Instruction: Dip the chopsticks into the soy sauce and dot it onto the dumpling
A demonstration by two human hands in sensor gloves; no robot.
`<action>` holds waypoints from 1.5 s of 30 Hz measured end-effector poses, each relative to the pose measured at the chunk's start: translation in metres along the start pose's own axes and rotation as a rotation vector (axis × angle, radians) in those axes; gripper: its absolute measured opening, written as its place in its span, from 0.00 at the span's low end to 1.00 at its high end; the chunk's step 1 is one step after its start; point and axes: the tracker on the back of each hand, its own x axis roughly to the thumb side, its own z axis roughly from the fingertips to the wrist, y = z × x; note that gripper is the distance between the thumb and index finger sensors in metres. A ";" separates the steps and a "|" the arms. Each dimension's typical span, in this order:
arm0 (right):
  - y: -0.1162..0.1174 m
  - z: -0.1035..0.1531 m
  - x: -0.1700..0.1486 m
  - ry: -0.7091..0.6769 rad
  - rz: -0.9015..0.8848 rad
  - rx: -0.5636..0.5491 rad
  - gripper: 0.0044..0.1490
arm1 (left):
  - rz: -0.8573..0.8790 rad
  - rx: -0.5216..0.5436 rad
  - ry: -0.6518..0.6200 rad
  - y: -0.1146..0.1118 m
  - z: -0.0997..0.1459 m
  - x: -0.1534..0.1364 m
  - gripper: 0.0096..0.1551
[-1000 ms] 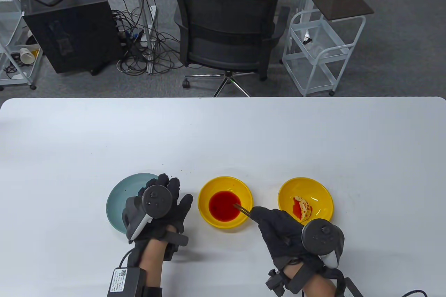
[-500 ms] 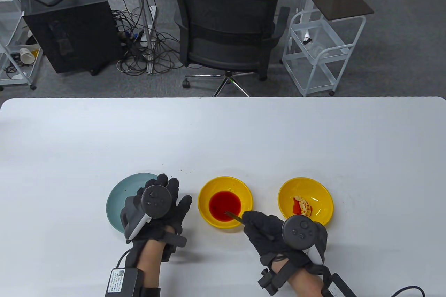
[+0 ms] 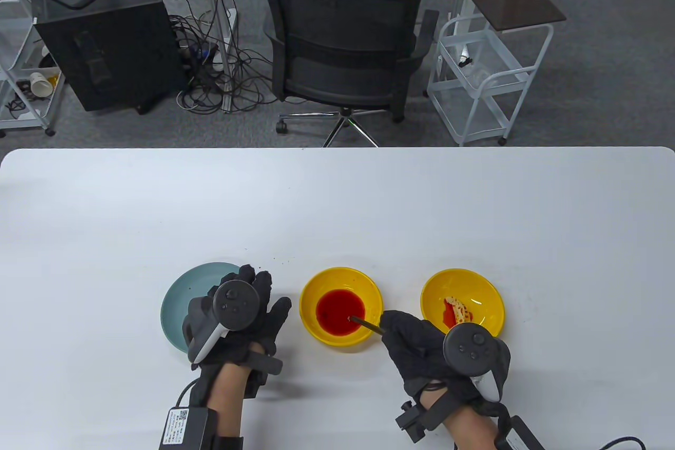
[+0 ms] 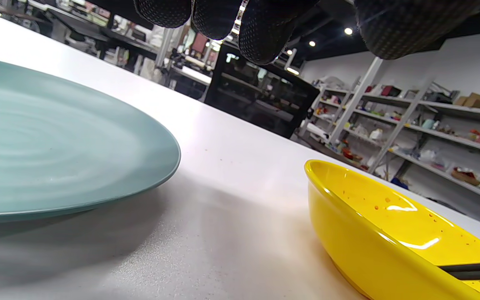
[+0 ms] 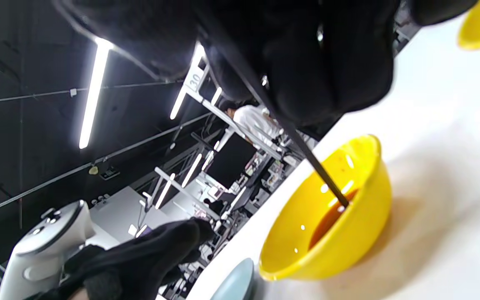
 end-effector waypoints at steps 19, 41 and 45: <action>-0.020 0.001 0.011 -0.063 0.016 -0.022 0.32 | -0.002 -0.020 0.012 0.001 0.000 -0.001 0.46; -0.134 0.014 -0.017 0.160 0.167 -0.378 0.33 | 0.018 -0.049 0.037 0.000 -0.001 -0.004 0.47; -0.131 0.012 -0.019 0.177 0.201 -0.362 0.33 | 0.022 -0.051 0.042 0.001 -0.002 -0.006 0.46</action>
